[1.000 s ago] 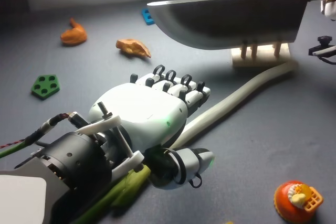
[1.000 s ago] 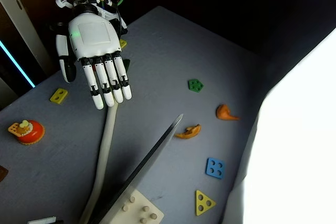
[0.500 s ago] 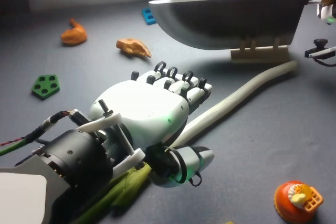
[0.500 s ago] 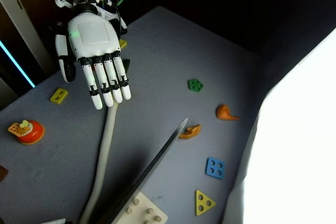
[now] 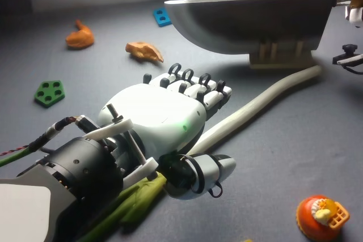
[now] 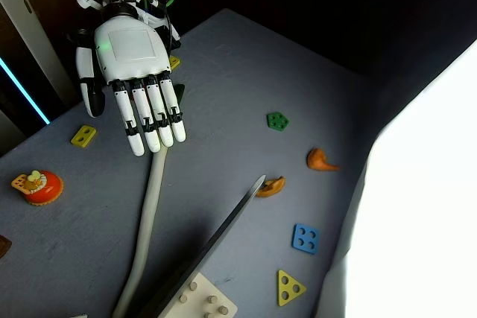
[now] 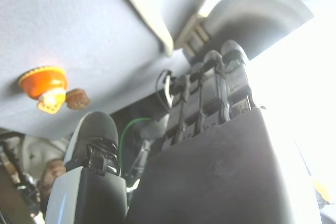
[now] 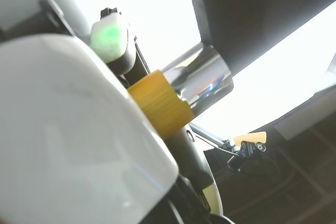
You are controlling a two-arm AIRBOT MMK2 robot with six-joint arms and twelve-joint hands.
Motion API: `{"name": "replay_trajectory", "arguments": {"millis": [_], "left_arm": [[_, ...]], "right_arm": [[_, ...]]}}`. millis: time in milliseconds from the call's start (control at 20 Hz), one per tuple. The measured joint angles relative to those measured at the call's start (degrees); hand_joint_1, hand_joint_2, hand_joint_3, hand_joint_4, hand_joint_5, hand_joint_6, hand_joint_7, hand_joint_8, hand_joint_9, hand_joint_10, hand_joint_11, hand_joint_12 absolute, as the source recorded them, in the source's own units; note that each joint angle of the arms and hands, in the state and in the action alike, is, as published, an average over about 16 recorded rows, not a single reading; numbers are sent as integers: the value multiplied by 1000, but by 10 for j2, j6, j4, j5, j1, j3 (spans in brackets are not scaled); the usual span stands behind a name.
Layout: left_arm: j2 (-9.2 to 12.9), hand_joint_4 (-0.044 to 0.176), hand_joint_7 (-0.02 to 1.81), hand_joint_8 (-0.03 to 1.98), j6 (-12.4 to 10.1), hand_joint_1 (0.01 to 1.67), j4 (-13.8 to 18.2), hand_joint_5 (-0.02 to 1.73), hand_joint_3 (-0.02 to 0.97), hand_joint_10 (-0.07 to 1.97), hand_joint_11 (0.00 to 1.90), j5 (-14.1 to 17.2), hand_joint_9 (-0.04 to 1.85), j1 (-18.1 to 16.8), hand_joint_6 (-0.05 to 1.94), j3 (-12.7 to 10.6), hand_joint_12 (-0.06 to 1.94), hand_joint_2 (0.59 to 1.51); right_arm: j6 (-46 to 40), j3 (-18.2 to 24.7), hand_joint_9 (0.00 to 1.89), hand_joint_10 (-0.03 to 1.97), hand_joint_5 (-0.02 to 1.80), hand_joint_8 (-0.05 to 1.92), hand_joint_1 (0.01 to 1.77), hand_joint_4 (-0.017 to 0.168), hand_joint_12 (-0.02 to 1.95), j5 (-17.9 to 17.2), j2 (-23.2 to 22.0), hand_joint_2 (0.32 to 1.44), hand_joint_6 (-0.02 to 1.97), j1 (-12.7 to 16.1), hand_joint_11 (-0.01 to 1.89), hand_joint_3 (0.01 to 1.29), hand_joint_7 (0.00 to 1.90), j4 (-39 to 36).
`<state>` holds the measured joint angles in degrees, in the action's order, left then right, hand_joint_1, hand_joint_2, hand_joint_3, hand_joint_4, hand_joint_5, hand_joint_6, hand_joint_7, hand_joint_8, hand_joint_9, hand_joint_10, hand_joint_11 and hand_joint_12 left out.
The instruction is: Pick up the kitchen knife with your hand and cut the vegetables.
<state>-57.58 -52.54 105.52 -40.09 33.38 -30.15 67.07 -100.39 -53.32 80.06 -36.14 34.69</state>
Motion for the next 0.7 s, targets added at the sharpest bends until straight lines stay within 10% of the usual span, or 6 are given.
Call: {"name": "replay_trajectory", "arguments": {"millis": [700], "left_arm": [[-1,2,63,9,0,250,-19,61,13,9,19,-1,70,-19,21,6,160,1328]], "right_arm": [[2,0,559,1710,573,1453,1152,8,1910,-2,-5,897,1470,-12,534,378,653,-25]]}}
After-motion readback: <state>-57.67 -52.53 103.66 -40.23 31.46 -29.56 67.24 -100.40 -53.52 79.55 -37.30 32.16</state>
